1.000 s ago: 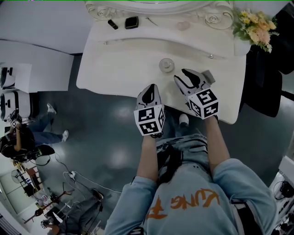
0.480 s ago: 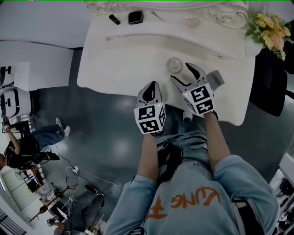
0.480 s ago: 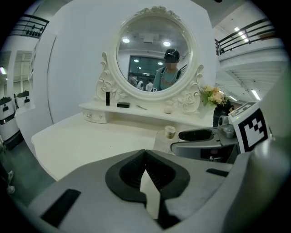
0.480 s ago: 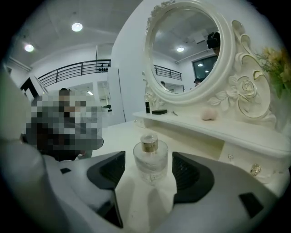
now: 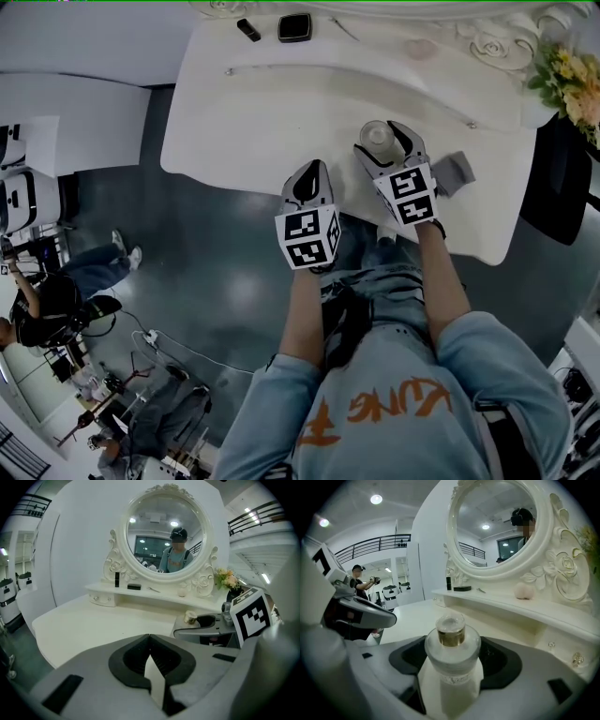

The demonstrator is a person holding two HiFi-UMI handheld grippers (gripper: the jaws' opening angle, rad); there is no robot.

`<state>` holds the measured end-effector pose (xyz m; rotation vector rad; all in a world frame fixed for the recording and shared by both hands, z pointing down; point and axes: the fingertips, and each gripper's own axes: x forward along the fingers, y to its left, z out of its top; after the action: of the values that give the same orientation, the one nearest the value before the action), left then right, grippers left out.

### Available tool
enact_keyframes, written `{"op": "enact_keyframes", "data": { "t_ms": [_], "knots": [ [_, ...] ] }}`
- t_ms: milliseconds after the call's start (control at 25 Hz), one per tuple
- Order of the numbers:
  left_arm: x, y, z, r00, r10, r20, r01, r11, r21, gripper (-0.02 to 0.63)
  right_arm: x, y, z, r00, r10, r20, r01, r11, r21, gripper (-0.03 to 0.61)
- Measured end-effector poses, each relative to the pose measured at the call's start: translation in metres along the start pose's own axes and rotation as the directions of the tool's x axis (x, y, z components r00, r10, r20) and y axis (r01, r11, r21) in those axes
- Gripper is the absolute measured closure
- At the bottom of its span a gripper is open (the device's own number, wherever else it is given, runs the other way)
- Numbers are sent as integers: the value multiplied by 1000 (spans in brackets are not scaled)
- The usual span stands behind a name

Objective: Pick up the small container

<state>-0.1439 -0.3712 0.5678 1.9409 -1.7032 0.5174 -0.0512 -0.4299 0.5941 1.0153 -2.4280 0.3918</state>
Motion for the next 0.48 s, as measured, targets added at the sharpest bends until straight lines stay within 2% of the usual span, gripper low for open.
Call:
{"op": "enact_keyframes", "data": {
  "t_ms": [360,480],
  "knots": [
    [7,11,12,1000,-11,23,11,1000,-19,592,10,0,-1,999,-5,-45,5,1000,-13,256],
    [6,7,13,999,-18,30,18,1000,-21,592,9,-3,-2,996,-43,-75,43,999,1,252]
  ]
}}
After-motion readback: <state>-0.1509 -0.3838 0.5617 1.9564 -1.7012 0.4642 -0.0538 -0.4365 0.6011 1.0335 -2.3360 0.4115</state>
